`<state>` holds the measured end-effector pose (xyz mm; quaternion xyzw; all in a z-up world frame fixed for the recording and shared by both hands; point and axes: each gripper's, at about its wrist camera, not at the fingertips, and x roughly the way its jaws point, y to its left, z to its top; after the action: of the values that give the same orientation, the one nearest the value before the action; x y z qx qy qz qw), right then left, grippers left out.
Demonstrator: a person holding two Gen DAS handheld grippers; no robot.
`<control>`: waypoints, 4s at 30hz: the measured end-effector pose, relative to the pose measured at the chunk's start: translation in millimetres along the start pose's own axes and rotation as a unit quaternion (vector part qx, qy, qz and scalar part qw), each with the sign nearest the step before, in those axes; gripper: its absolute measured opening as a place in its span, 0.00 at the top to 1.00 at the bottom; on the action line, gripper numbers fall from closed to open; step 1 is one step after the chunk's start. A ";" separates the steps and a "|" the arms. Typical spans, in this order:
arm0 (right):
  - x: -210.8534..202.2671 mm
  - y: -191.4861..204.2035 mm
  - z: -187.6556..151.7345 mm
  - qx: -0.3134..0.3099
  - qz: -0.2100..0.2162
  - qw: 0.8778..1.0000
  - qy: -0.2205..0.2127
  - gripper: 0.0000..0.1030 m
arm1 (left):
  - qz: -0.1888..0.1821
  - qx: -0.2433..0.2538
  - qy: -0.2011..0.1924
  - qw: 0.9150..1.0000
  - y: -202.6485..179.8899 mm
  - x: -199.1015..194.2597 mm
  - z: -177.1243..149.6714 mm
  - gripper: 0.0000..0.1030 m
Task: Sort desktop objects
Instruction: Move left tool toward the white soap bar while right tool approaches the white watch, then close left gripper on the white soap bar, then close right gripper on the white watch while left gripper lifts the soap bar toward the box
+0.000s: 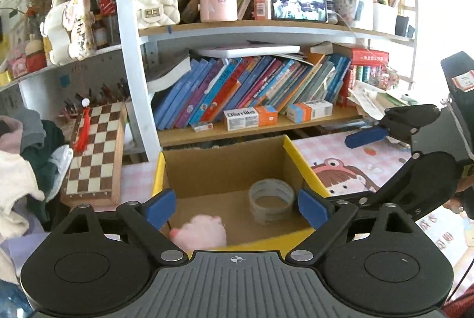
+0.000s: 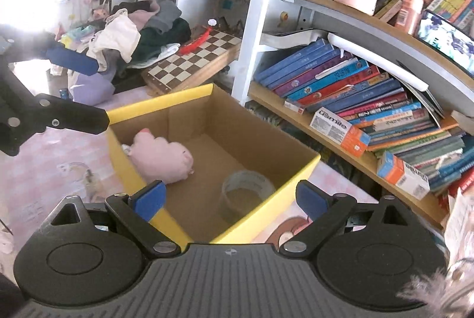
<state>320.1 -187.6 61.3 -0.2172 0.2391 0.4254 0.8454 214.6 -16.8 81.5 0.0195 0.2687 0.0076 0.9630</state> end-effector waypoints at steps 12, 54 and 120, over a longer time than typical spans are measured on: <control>-24.0 16.7 -54.4 0.099 -0.027 0.994 0.045 0.06 | 0.014 -0.054 0.032 0.998 6.3 -22.9 -48.1 0.10; -26.4 116.6 -107.9 0.076 0.036 0.987 0.136 0.11 | -0.014 -0.046 0.155 0.987 -21.1 -33.8 -134.4 0.10; 58.6 46.3 -98.2 0.158 0.008 0.973 0.167 0.65 | -0.059 -0.022 0.183 0.981 -37.9 3.9 -142.2 0.69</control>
<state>291.1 -182.3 -58.6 -0.1468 0.4434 0.3467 0.8134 144.5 -49.8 -43.6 -0.0191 0.4408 -0.0399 0.8965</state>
